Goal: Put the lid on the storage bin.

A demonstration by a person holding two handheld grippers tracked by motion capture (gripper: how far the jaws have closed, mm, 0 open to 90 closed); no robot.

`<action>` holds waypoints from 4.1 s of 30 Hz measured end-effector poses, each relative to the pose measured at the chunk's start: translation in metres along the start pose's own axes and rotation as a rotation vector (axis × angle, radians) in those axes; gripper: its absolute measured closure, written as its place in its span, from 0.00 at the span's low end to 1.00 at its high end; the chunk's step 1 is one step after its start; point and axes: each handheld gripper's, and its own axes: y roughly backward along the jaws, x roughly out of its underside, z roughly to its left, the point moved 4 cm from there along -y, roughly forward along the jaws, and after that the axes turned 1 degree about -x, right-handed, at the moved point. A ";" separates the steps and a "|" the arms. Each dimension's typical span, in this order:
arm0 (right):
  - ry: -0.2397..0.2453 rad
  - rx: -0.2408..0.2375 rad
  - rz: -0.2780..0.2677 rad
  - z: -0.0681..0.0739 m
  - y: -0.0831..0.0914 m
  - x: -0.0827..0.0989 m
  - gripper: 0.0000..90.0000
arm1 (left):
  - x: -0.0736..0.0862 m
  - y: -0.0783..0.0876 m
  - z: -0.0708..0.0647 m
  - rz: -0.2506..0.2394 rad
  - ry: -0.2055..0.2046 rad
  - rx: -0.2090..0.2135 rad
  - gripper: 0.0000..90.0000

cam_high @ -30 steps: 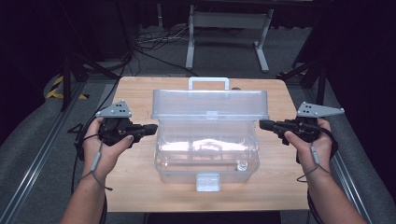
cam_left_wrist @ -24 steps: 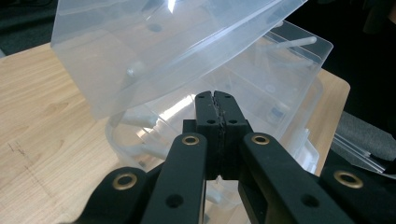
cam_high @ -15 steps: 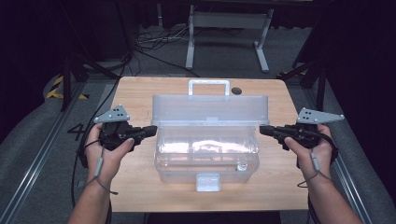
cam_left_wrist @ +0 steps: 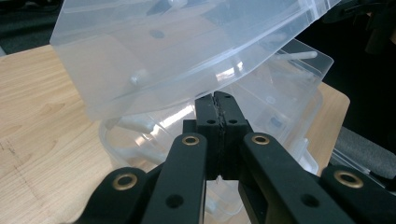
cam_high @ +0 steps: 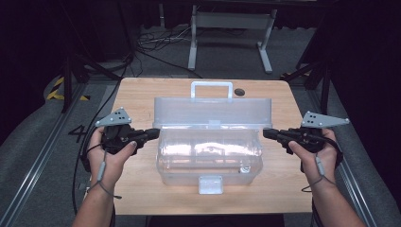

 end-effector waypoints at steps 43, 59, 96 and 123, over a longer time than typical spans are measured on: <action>-0.026 -0.020 0.066 0.015 0.005 0.035 1.00 | 0.026 -0.001 -0.013 0.182 -0.041 0.016 1.00; -0.011 -0.023 0.152 0.021 0.007 0.043 0.99 | 0.033 -0.006 -0.016 0.288 -0.054 0.039 0.99; 0.024 0.000 0.392 0.023 0.005 0.058 0.99 | 0.050 -0.019 -0.014 0.515 -0.096 0.080 0.99; 0.039 -0.012 0.502 0.022 -0.002 0.070 1.00 | 0.061 -0.031 -0.013 0.637 -0.107 0.075 1.00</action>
